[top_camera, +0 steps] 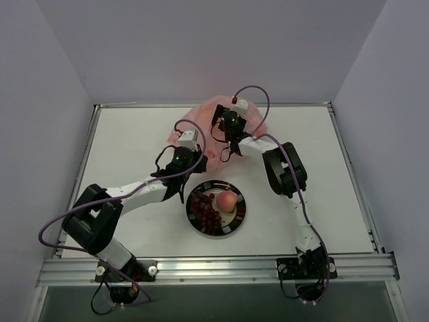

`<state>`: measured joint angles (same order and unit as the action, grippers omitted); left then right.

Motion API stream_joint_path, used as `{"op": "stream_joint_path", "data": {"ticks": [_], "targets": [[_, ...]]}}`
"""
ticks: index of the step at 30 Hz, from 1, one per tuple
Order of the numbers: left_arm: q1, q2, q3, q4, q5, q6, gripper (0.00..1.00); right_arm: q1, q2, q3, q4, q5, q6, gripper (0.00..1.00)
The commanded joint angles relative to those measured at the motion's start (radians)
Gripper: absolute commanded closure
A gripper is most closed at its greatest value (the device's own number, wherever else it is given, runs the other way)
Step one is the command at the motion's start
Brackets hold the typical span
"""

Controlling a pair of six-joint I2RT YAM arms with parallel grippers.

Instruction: Take the fake fruits out of the plastic bag

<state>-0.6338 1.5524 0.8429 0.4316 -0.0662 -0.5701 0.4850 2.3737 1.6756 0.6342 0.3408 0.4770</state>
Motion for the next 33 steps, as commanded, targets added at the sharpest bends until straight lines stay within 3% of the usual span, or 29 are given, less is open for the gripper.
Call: {"op": "stream_joint_path", "data": {"ticks": [1, 3, 5, 6, 8, 12, 14, 16, 19, 27, 31, 33], "targets": [[-0.007, -0.029, 0.005, 0.015, 0.017, -0.03, 0.98, -0.017, 0.068, 0.096, -0.03, 0.003, -0.072, 0.1], [-0.003, -0.032, 0.004, 0.015, 0.016, -0.027, 0.98, -0.008, 0.101, 0.117, -0.045, -0.02, -0.121, 0.07], [0.002, -0.037, 0.001, 0.015, 0.005, -0.024, 0.98, -0.008, 0.09, 0.083, -0.044, -0.026, -0.121, 0.17], [0.006, -0.044, -0.001, 0.015, 0.003, -0.022, 0.98, -0.008, 0.04, 0.034, 0.026, 0.001, -0.118, 0.42], [0.009, -0.051, -0.001, 0.016, -0.001, -0.022, 0.98, -0.022, -0.016, -0.115, 0.091, 0.007, -0.098, 0.72], [0.009, -0.061, 0.004, 0.015, -0.001, -0.027, 0.98, -0.055, -0.155, -0.244, 0.102, -0.055, -0.063, 0.98], [0.008, -0.074, 0.002, 0.003, -0.015, -0.027, 0.97, -0.069, -0.235, -0.359, 0.166, -0.097, -0.063, 1.0], [0.008, -0.107, -0.005, -0.005, -0.043, -0.019, 0.61, -0.085, -0.267, -0.419, 0.203, -0.194, -0.077, 1.0], [0.017, -0.178, 0.022, -0.073, -0.092, 0.009, 0.26, -0.1, -0.307, -0.47, 0.211, -0.244, -0.104, 1.0], [0.087, -0.336, 0.166, -0.247, -0.17, 0.07, 0.22, -0.166, -0.334, -0.545, 0.291, -0.479, -0.118, 1.0], [0.19, -0.232, 0.264, -0.304, -0.057, 0.038, 0.22, -0.175, -0.338, -0.56, 0.297, -0.514, -0.124, 1.0], [0.223, -0.099, 0.399, -0.385, 0.059, 0.047, 0.22, -0.175, -0.34, -0.567, 0.303, -0.519, -0.124, 1.0]]}}
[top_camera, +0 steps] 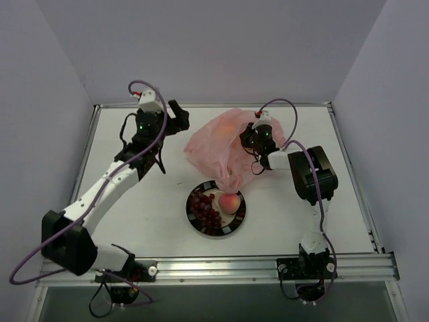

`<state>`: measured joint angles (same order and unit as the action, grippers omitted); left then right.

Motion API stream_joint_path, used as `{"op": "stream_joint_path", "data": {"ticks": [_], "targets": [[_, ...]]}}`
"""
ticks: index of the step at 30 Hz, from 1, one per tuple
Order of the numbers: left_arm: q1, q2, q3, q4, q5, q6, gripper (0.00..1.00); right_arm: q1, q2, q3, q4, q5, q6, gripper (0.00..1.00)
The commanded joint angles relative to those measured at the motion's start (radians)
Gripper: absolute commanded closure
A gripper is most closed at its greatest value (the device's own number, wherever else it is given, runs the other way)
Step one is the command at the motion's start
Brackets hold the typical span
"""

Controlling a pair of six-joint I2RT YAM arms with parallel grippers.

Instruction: Take the fake fruits out of the plastic bag

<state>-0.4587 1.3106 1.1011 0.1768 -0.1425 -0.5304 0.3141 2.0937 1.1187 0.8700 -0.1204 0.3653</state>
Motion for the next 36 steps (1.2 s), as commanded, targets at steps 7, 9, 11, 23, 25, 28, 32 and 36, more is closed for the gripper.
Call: {"op": "stream_joint_path", "data": {"ticks": [7, 9, 11, 23, 25, 28, 32, 36], "targets": [[0.132, 0.593, 0.584, -0.342, 0.529, 0.05, 0.23, -0.003, -0.072, -0.037, 0.092, -0.076, 0.003, 1.0], [0.134, 0.703, 0.675, -0.397, 0.576, 0.064, 0.23, -0.003, -0.078, -0.045, 0.095, -0.071, 0.007, 1.0], [0.135, 0.781, 0.779, -0.445, 0.59, 0.07, 0.23, -0.003, -0.083, -0.049, 0.096, -0.073, 0.009, 1.0], [0.134, 0.883, 0.841, -0.364, 0.728, 0.003, 0.94, 0.016, -0.089, -0.063, 0.106, -0.038, 0.014, 1.0], [0.132, 0.872, 0.856, -0.352, 0.73, -0.002, 0.98, 0.023, -0.099, -0.08, 0.115, -0.009, 0.015, 1.0], [0.127, 0.845, 0.894, -0.335, 0.757, -0.013, 0.98, 0.051, -0.147, -0.135, 0.135, 0.072, 0.021, 1.0], [0.124, 0.783, 0.893, -0.261, 0.81, -0.051, 0.98, 0.095, -0.237, -0.232, 0.199, 0.249, 0.056, 1.0], [0.126, 0.76, 0.876, -0.227, 0.82, -0.065, 0.98, 0.154, -0.288, -0.301, 0.202, 0.376, 0.064, 0.98]]}}
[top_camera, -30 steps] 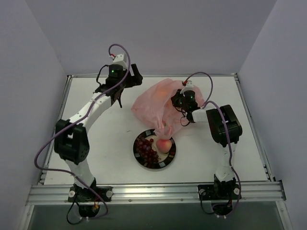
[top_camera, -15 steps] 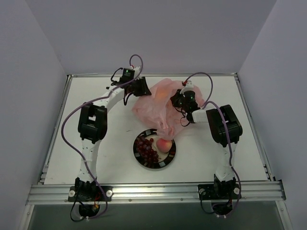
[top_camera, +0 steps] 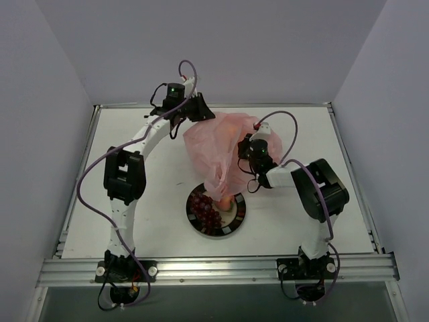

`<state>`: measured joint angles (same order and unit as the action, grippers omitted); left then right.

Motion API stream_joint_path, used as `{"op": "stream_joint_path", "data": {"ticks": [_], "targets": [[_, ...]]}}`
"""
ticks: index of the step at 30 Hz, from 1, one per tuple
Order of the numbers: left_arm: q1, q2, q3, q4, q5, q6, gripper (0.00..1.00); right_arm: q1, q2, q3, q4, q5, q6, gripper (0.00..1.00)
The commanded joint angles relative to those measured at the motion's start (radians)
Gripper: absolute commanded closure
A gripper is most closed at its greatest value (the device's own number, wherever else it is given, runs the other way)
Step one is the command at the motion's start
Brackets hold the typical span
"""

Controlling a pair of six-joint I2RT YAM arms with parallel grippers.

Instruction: Take the fake fruits out of the plastic bag

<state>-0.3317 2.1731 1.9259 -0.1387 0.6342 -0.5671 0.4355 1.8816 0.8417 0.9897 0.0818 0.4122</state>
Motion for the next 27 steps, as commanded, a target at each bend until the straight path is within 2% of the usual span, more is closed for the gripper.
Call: {"op": "stream_joint_path", "data": {"ticks": [1, 2, 5, 8, 16, 21, 25, 27], "targets": [[-0.001, -0.101, 0.05, 0.087, 0.044, -0.027, 0.97, 0.055, -0.081, -0.026, 0.076, 0.203, 0.02, 0.93], [-0.001, -0.095, 0.047, 0.083, 0.042, -0.028, 0.98, 0.06, -0.078, -0.021, 0.046, 0.223, 0.025, 0.78], [-0.003, -0.069, 0.041, 0.088, 0.053, -0.028, 0.98, 0.06, -0.044, 0.031, -0.051, 0.26, 0.074, 0.57], [0.002, -0.032, 0.05, 0.064, 0.045, -0.013, 0.98, 0.06, -0.019, 0.069, -0.072, 0.262, 0.088, 0.46], [0.01, 0.01, 0.114, 0.053, 0.027, -0.017, 0.98, 0.066, -0.09, 0.074, -0.134, 0.265, 0.083, 0.44], [0.008, -0.012, 0.125, 0.051, 0.027, -0.033, 0.98, 0.075, -0.098, 0.036, -0.148, 0.2, 0.091, 0.33], [-0.001, -0.07, 0.094, 0.103, 0.022, -0.051, 0.98, 0.08, -0.108, 0.017, -0.137, 0.21, 0.089, 0.32], [-0.006, -0.095, 0.099, 0.097, -0.008, -0.048, 0.98, 0.08, -0.099, 0.026, -0.143, 0.202, 0.082, 0.38]]}}
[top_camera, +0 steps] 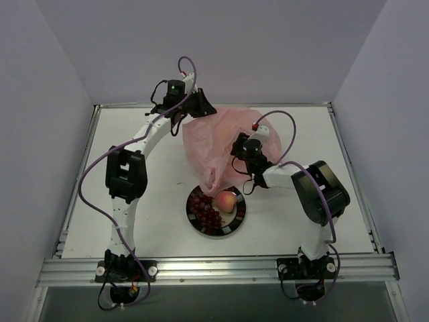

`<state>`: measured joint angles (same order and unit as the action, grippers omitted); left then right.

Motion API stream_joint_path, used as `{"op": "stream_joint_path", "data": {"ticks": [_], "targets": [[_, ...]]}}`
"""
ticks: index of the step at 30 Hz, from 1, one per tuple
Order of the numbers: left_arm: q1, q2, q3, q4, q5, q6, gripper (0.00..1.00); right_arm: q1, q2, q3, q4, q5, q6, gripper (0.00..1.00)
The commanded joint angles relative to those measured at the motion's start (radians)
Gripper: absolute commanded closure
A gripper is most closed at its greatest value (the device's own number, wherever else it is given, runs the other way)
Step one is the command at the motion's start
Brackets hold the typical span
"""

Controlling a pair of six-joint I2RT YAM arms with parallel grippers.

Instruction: Take the fake fruits out of the plastic bag

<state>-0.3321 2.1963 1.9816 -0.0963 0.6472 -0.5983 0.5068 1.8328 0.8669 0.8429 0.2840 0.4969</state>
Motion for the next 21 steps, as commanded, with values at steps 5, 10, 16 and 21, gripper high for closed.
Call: {"op": "stream_joint_path", "data": {"ticks": [5, 10, 16, 21], "targets": [[-0.004, -0.015, 0.256, -0.077, 0.015, -0.03, 0.98, 0.007, -0.007, 0.104, -0.07, -0.019, -0.015, 0.67], [-0.019, 0.014, 0.278, -0.071, -0.014, -0.017, 0.98, 0.001, 0.011, 0.124, -0.053, -0.013, 0.044, 0.39], [-0.009, 0.055, 0.215, -0.071, -0.043, 0.003, 0.97, -0.017, 0.134, 0.222, -0.102, 0.04, 0.166, 0.22], [0.011, 0.072, 0.23, -0.101, -0.058, 0.011, 0.65, -0.025, 0.178, 0.296, -0.129, -0.015, 0.177, 0.23]]}}
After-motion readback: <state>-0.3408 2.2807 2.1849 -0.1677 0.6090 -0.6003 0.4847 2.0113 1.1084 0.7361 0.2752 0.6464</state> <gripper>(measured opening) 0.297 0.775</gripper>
